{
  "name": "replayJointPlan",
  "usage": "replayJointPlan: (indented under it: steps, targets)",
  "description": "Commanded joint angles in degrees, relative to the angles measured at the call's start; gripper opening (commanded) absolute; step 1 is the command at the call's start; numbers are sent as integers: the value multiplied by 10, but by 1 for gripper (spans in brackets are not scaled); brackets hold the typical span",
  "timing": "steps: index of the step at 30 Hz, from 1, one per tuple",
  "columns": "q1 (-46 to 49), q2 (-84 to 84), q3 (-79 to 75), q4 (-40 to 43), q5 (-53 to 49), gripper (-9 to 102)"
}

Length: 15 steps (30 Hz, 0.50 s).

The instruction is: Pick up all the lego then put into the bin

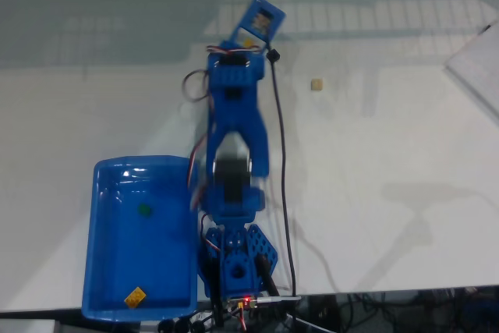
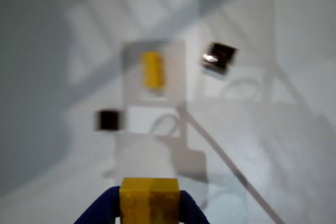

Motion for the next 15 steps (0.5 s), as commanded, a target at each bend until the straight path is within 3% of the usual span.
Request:
replayJointPlan:
  steps: [1, 7, 10, 15]
  targets:
    - [-81, 175, 34, 39, 12, 0]
    - [-344, 481, 112, 221, -11, 0]
    - [-499, 559, 124, 326, -31, 0]
    - [-695, 619, 149, 432, -44, 0]
